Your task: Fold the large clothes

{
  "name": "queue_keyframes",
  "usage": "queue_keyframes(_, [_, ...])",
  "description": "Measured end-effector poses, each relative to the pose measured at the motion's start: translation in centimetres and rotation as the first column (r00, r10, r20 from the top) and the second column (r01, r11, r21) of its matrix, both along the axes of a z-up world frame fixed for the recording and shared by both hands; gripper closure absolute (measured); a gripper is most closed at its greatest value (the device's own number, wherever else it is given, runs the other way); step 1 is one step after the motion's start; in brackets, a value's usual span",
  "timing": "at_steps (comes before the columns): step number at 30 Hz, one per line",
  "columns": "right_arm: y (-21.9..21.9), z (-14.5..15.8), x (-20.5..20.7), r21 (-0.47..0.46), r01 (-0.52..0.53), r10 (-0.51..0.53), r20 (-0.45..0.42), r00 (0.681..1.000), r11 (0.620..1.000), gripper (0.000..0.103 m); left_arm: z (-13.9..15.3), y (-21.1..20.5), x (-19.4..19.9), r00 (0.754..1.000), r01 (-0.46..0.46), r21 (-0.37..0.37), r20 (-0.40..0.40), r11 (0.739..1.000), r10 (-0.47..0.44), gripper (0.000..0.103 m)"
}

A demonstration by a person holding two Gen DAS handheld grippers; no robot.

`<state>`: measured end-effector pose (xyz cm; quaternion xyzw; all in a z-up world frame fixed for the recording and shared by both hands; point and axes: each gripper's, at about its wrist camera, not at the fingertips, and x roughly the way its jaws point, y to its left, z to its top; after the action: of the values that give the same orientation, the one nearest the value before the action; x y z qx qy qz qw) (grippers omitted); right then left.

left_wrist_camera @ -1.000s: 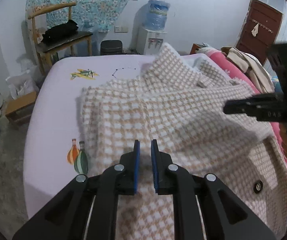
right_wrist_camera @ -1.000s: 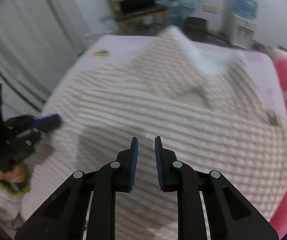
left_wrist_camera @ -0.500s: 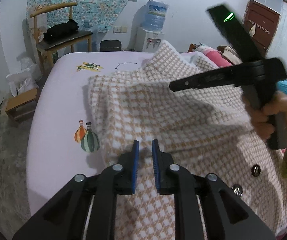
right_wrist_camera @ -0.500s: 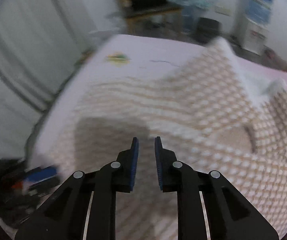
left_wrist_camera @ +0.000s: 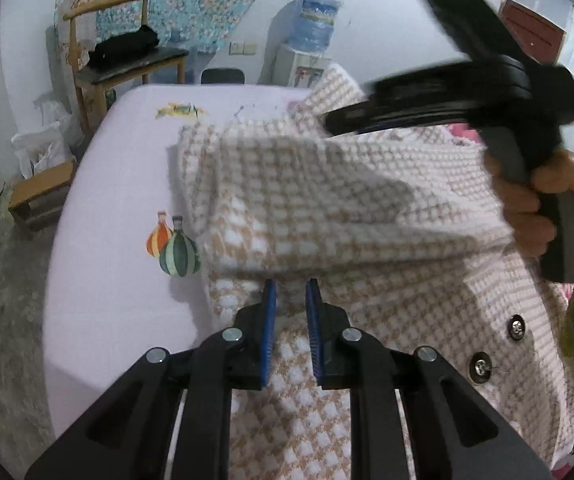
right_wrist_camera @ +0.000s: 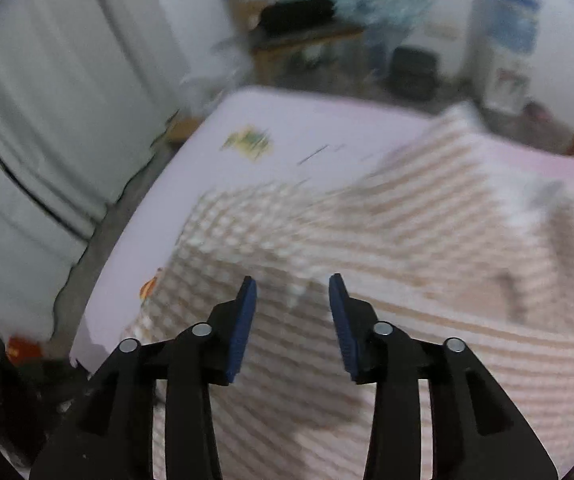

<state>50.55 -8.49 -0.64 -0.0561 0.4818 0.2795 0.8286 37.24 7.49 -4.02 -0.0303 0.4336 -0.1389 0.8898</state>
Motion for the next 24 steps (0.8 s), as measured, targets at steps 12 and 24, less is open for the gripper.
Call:
queue_keyframes(12, [-24.4, -2.1, 1.9, -0.120, 0.452, -0.449, 0.052, 0.892, 0.884, 0.087, 2.1, -1.4, 1.9, 0.999, 0.025, -0.048, 0.038, 0.999, -0.023, 0.076])
queue_keyframes(24, [-28.1, -3.6, 3.0, -0.115, 0.467, -0.469, 0.011, 0.883, 0.877, 0.089, -0.5, -2.2, 2.8, 1.000, 0.003, 0.028, -0.010, 1.000, -0.003, 0.076])
